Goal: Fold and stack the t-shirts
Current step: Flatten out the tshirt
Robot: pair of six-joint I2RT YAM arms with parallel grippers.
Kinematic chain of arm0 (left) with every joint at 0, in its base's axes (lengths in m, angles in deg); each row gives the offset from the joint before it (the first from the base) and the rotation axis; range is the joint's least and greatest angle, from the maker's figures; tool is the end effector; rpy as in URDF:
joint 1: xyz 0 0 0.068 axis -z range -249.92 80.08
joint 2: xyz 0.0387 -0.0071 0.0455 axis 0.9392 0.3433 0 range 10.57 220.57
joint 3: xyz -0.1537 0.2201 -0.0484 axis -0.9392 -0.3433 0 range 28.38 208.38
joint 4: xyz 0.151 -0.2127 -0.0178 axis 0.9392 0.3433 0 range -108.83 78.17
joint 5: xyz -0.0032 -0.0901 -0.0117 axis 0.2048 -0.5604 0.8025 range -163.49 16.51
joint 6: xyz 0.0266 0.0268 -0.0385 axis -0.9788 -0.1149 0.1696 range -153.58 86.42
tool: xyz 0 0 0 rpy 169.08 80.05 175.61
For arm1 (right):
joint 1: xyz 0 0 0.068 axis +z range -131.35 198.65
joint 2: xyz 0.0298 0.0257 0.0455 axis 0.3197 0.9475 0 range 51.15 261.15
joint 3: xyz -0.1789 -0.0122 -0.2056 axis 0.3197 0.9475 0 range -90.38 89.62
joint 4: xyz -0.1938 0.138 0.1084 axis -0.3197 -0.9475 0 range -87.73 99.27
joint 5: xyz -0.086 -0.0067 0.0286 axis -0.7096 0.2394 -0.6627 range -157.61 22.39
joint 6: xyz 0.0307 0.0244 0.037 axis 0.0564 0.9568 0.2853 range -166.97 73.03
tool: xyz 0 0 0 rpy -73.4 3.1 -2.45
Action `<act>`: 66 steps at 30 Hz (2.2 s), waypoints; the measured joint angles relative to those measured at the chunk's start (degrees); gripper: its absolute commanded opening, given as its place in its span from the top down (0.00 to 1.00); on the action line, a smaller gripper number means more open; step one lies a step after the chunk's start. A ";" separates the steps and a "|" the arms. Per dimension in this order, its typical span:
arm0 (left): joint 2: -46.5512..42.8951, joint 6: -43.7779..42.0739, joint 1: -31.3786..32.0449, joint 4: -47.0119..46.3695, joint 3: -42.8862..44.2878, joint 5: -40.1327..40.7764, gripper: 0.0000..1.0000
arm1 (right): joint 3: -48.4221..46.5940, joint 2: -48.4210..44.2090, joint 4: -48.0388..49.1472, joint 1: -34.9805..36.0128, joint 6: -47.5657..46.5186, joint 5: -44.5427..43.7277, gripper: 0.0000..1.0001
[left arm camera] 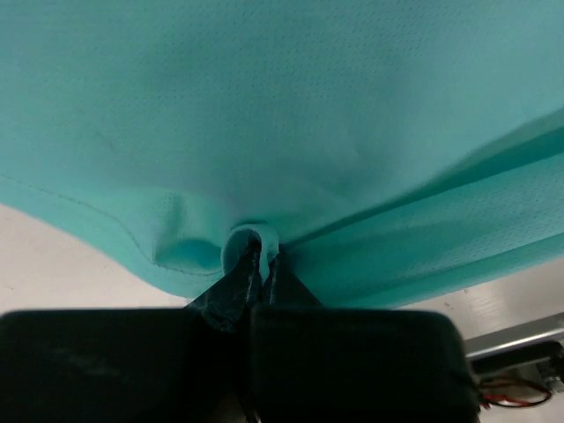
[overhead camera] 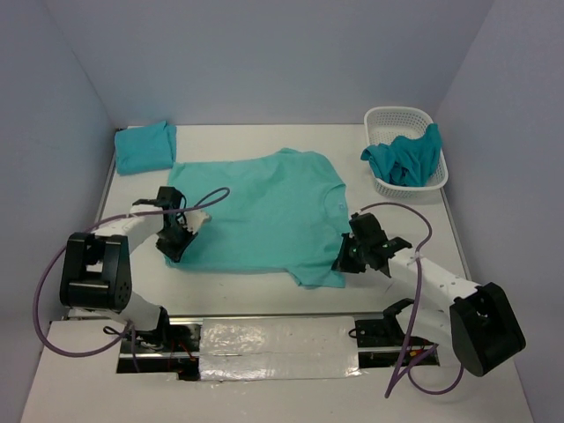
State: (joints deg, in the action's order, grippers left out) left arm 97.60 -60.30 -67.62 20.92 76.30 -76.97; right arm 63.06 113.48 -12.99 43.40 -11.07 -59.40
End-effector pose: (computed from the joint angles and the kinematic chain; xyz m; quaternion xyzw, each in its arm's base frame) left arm 0.2551 -0.0124 0.1616 0.2522 0.9623 -0.0091 0.1012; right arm 0.1696 0.0839 0.1602 0.0736 0.9562 0.1981 0.2024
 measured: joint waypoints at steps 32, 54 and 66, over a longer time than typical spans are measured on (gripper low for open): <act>-11.65 -6.12 -9.62 10.12 0.48 4.15 0.37 | -0.57 -6.08 -11.61 1.25 1.38 -1.49 0.41; -7.82 -5.38 -9.62 2.62 -7.76 3.54 1.00 | 0.15 1.16 -9.44 13.00 9.25 -4.04 1.00; -12.13 -5.09 -9.62 6.93 0.83 3.17 1.00 | -6.91 -5.25 -12.50 11.87 8.48 -6.10 1.00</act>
State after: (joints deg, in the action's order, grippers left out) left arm 85.47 -65.39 -77.24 27.85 77.13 -73.80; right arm 56.15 108.23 -25.49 55.27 -2.59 -65.50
